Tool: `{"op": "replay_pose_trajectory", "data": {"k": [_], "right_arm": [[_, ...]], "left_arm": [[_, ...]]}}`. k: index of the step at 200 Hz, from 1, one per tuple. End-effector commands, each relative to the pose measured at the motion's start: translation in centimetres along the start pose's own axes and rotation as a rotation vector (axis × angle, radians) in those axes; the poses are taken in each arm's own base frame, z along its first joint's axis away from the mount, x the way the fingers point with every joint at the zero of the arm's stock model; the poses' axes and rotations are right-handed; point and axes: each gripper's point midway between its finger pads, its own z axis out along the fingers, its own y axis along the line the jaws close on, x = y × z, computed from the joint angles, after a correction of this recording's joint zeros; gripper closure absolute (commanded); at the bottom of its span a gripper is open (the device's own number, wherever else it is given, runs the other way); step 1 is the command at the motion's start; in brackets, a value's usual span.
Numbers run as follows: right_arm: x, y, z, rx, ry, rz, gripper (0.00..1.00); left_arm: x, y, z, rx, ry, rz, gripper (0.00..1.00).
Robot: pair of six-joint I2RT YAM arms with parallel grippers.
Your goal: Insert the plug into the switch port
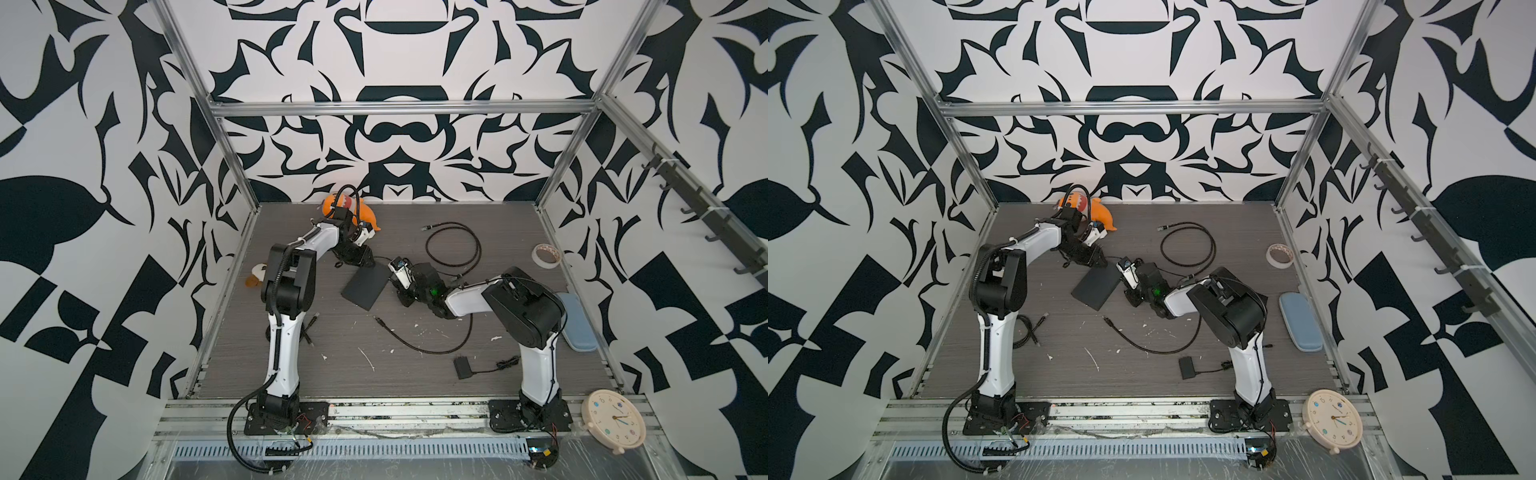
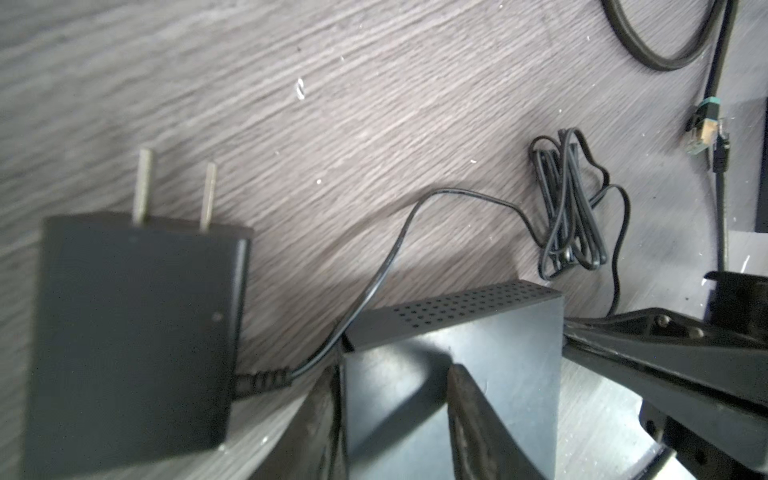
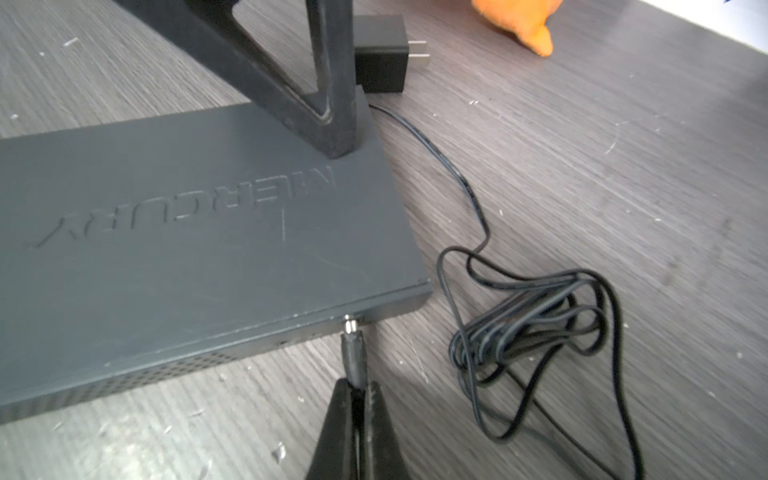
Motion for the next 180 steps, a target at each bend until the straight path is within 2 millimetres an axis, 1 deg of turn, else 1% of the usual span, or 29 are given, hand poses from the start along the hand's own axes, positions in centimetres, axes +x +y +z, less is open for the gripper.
{"op": "replay_pose_trajectory", "data": {"k": [1,7,23,30,37,61,82,94,112,121,124,129,147,166,180], "right_arm": [[-1.4,2.8,0.2,-0.081,-0.068,-0.004,0.99],[-1.6,3.4,0.1,-0.116,-0.071,-0.004,0.98],[-2.5,5.7,-0.3,-0.256,-0.081,0.02,0.98],[-2.9,6.3,-0.5,-0.294,-0.086,0.039,0.98],[-3.1,6.4,-0.5,-0.304,-0.086,0.058,0.98],[-2.8,5.7,-0.1,-0.259,-0.053,0.112,0.98],[-3.0,4.4,0.3,-0.19,-0.027,0.171,0.98],[-2.9,3.5,0.6,-0.139,0.009,0.207,0.98],[-2.9,3.0,0.6,-0.101,0.018,0.256,0.98],[-2.6,2.6,0.6,-0.079,0.016,0.274,0.98],[-2.5,2.4,0.6,-0.066,0.015,0.283,0.98],[-2.3,2.1,0.6,-0.048,0.019,0.292,0.98],[-1.7,1.3,0.9,0.004,0.015,0.31,0.98],[-1.6,1.6,1.5,-0.013,-0.018,0.304,0.98],[-2.5,2.4,1.6,-0.053,-0.07,0.285,0.97]], "left_arm": [[6.4,-8.4,3.6,0.307,0.232,-0.063,0.57],[6.4,-8.6,3.5,0.316,0.233,-0.059,0.57],[6.9,-9.0,3.8,0.296,0.254,-0.02,0.57],[7.1,-9.1,3.9,0.282,0.259,-0.008,0.57],[7.1,-9.1,3.9,0.281,0.261,-0.01,0.57],[7.0,-9.1,3.7,0.271,0.244,-0.021,0.57],[7.1,-9.2,3.5,0.271,0.24,-0.028,0.58],[7.1,-9.0,3.6,0.256,0.237,-0.035,0.58],[7.1,-8.4,3.6,0.232,0.235,-0.075,0.58],[7.3,-8.1,3.5,0.211,0.237,-0.107,0.58],[6.9,-7.8,3.5,0.203,0.22,-0.105,0.58],[6.9,-7.6,3.5,0.196,0.217,-0.118,0.58],[7.2,-8.0,3.1,0.218,0.206,-0.149,0.58],[7.7,-8.5,3.1,0.245,0.204,-0.165,0.58],[8.2,-9.0,3.3,0.26,0.212,-0.172,0.59]]}}
